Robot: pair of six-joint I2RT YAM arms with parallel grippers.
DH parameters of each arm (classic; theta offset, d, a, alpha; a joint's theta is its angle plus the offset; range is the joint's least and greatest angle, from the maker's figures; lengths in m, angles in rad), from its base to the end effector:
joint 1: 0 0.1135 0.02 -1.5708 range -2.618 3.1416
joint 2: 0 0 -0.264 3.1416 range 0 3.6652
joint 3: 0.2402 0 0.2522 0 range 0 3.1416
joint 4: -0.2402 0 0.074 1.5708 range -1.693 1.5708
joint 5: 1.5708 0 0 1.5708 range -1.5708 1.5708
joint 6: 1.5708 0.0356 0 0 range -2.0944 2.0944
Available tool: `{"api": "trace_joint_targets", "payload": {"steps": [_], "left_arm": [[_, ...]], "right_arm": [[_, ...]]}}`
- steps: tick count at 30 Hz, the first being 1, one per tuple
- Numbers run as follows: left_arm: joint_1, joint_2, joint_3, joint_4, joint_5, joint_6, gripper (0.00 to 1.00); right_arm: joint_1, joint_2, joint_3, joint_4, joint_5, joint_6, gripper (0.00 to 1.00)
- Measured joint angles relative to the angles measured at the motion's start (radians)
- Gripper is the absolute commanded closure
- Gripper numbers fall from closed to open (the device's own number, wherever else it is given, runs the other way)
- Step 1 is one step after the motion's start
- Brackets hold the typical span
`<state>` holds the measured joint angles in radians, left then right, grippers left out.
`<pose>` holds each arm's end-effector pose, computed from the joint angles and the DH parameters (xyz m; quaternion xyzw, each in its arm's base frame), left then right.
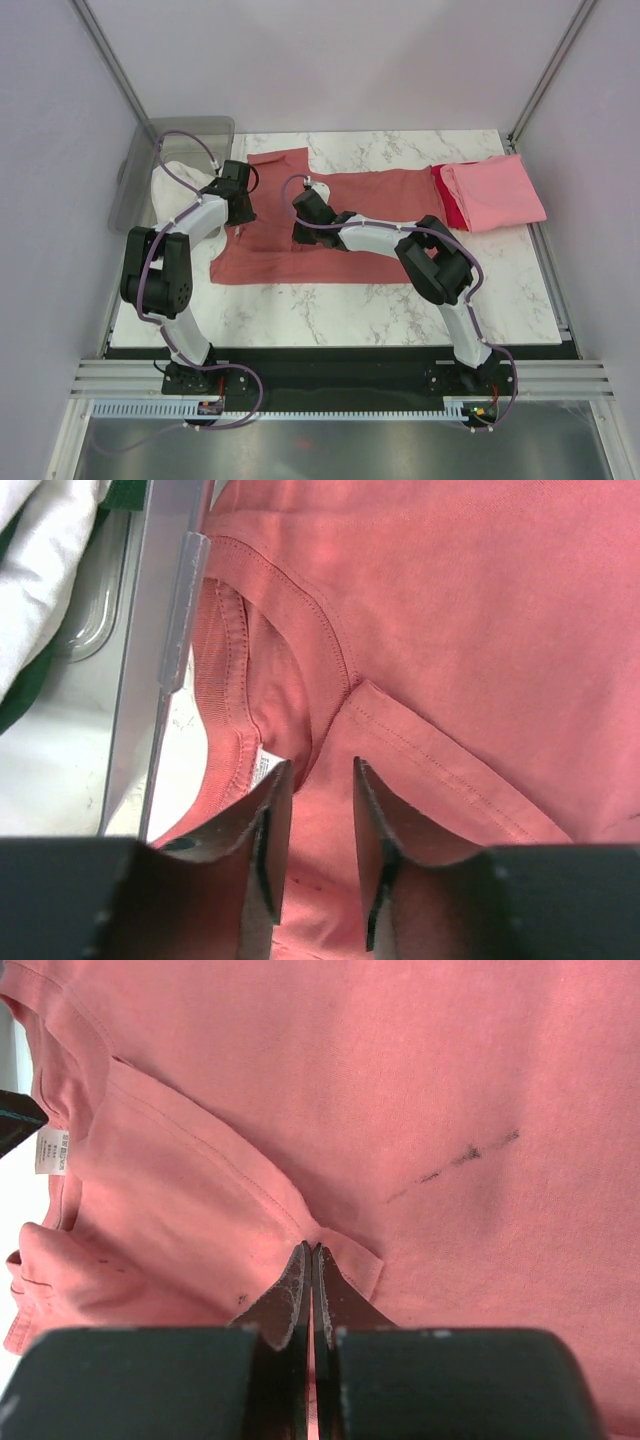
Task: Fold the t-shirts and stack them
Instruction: Fold the tshirt
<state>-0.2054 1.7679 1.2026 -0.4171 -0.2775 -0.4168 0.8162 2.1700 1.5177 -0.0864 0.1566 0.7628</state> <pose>0.3650 -0.0661 0.2018 -0.1399 0.9383 0.0381 0.3139 0.3333 0.3464 0.1570 0.0073 0.9124 0.2357 0.3345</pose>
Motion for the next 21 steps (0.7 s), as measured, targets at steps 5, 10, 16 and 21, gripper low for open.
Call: {"api": "trace_joint_targets", "payload": {"steps": [5,10,16,21], "left_arm": [[0.0,0.005,0.0,0.0,0.024,0.002,0.63],[0.0,0.027,0.0,-0.003,0.026,0.007,0.57],[0.0,0.042,0.0,-0.009,0.026,0.007,0.6],[0.0,0.052,0.0,-0.009,0.026,0.006,0.71]], "right_arm": [[0.0,-0.011,0.0,-0.002,0.001,0.0,1.0],[0.0,-0.016,0.0,-0.001,0.002,0.0,1.0],[0.0,-0.016,0.0,-0.002,0.002,0.0,1.0],[0.0,-0.016,0.0,-0.003,0.002,0.0,1.0]]}}
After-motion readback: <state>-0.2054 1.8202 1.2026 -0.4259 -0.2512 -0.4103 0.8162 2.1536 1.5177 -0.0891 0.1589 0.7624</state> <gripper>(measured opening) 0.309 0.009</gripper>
